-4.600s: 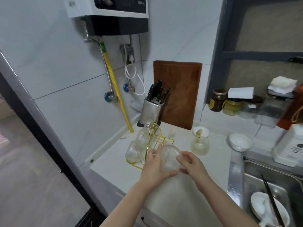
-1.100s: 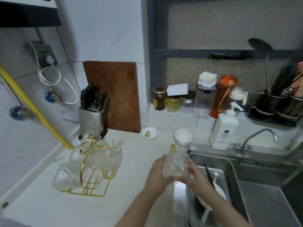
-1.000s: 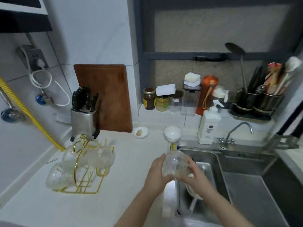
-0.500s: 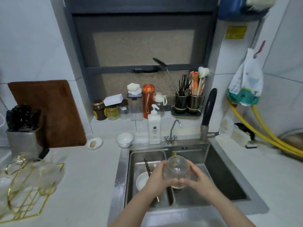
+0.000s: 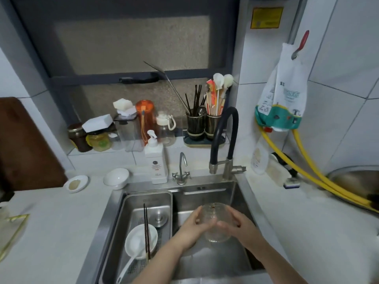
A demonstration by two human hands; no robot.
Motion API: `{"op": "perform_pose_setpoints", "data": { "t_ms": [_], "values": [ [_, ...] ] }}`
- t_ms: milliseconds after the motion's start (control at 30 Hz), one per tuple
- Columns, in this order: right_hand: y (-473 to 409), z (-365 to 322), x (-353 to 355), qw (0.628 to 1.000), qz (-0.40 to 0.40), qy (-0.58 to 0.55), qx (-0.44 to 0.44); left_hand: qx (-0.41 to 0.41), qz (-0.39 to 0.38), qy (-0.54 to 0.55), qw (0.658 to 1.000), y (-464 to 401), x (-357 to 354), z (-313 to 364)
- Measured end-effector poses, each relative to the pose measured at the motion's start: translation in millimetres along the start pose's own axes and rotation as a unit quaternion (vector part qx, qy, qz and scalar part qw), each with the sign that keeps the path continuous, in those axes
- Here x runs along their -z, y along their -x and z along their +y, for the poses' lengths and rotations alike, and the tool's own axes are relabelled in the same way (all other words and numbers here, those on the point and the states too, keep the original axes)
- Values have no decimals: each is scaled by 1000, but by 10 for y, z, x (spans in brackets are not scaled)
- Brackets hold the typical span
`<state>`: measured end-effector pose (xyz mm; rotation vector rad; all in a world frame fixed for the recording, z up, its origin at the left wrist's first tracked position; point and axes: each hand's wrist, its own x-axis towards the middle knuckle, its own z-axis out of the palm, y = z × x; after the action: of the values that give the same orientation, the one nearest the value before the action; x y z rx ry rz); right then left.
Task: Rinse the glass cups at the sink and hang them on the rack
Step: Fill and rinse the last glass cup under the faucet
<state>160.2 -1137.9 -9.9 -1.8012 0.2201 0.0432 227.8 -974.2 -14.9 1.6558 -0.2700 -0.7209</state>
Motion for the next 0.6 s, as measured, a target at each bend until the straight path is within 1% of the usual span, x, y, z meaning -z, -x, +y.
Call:
{"op": "perform_pose_setpoints", "data": {
  "t_ms": [67, 133, 200, 267, 300, 400, 467, 500, 533, 600],
  "values": [
    [-94, 28, 4, 1000, 6, -4, -30, 39, 23, 29, 999, -31, -60, 120],
    [-193, 34, -28, 998, 25, 9, -52, 70, 48, 58, 995, -201, -42, 51],
    [-294, 64, -85, 996, 57, 20, -59, 87, 65, 66, 992, -328, 20, 11],
    [-405, 101, -144, 995, 85, 8, -54, 107, 79, 78, 988, -436, 73, -2],
    [-460, 141, -176, 994, 90, -1, -57, 118, 81, 82, 986, -491, 104, -3],
    [-559, 238, -253, 995, 64, 5, -81, 148, 86, 86, 981, -625, 224, 3],
    [-591, 253, -311, 994, 54, 23, -90, 147, 99, 57, 983, -680, 287, 21],
    [-614, 244, -348, 993, 57, 32, -94, 135, 110, 25, 984, -711, 317, 11],
    [-642, 235, -392, 993, 66, 36, -95, 113, 116, -40, 986, -720, 352, 17],
    [-681, 139, -459, 989, 99, 50, -101, 51, 100, -158, 981, -714, 432, -16]
  ]
}}
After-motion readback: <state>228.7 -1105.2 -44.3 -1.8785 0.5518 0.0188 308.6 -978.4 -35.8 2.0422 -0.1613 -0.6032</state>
